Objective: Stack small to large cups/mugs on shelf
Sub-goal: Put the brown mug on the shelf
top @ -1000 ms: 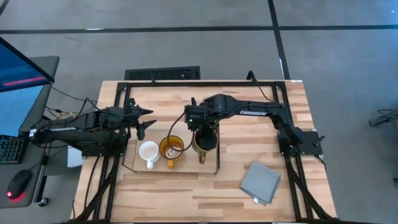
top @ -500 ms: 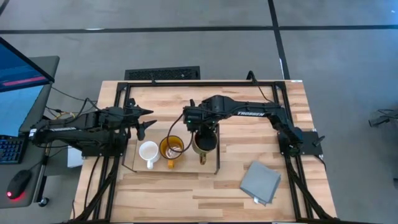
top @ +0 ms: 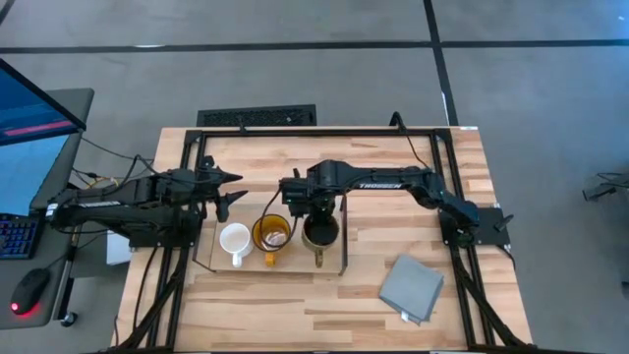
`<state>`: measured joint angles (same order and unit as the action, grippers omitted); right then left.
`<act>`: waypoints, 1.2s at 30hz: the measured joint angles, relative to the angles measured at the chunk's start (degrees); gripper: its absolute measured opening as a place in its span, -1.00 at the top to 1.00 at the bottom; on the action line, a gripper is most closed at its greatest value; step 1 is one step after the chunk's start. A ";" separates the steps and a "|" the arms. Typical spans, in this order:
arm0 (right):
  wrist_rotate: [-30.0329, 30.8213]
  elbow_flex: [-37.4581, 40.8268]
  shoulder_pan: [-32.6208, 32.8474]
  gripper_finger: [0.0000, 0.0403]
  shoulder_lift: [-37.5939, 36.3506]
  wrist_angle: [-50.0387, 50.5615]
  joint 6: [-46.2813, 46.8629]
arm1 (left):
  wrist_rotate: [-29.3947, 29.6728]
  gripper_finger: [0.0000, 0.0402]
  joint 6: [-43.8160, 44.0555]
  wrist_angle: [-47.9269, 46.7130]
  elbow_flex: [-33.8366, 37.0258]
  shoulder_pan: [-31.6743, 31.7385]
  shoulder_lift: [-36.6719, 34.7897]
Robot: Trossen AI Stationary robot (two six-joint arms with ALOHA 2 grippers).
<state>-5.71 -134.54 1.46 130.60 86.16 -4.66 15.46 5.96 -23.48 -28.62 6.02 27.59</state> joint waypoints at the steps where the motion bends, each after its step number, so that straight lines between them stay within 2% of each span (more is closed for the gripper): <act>1: -0.05 0.01 -0.05 0.79 0.34 -0.80 0.18 | 0.00 -0.07 0.02 0.00 0.00 0.00 0.02; 11: 0.00 0.15 0.02 0.79 4.12 0.69 -0.97 | 0.02 -0.07 0.52 -0.15 0.00 -0.03 0.02; 32: 0.45 0.04 -0.73 0.79 4.54 -0.27 -0.35 | 0.04 -0.07 0.55 -0.20 0.00 -0.05 0.00; 36: -0.47 0.08 -0.70 0.62 4.54 -0.36 -0.29 | 0.04 -0.07 0.59 -0.20 0.00 -0.04 0.00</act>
<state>-6.18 -134.46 0.76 135.13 85.79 -4.95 15.51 6.54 -23.68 -28.62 5.98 27.59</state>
